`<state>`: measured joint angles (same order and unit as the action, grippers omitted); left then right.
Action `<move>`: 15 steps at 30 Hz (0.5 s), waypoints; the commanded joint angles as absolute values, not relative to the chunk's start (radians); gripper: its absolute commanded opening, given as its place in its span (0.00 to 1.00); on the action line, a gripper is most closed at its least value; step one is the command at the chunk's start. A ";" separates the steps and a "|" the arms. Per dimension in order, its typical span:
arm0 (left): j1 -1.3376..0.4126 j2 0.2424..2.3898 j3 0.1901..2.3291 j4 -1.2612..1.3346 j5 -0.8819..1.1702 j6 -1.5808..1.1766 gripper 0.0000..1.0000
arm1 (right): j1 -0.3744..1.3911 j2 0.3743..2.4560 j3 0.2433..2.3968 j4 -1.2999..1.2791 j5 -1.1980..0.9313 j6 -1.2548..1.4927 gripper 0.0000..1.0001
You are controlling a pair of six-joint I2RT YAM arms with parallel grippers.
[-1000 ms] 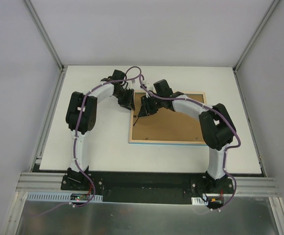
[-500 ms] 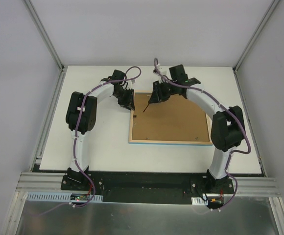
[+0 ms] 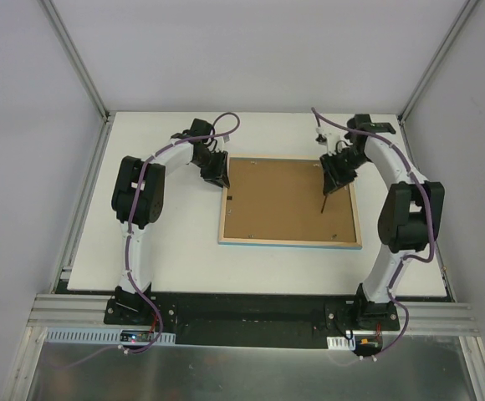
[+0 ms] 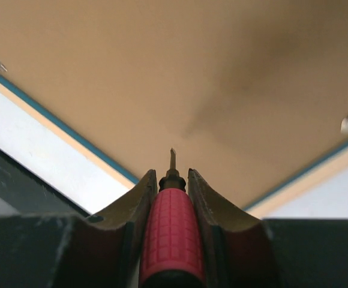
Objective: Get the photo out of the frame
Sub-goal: Place the screwdriver at the center of the board.
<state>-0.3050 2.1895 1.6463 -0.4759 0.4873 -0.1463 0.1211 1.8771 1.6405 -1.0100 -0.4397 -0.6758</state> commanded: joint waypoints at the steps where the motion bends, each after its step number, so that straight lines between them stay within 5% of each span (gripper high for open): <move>1: -0.287 2.194 1.628 -0.489 0.425 -0.126 0.13 | -0.032 1.792 1.566 -1.196 -0.382 -0.836 0.01; 15: -0.270 2.177 1.618 -0.489 0.318 -0.150 0.07 | -0.324 1.919 1.575 -1.310 -0.236 -1.009 0.01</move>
<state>-0.2993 2.1880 1.6459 -0.4751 0.4530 -0.1555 -0.3099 1.8797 1.5410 -1.2461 -0.3305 -0.9409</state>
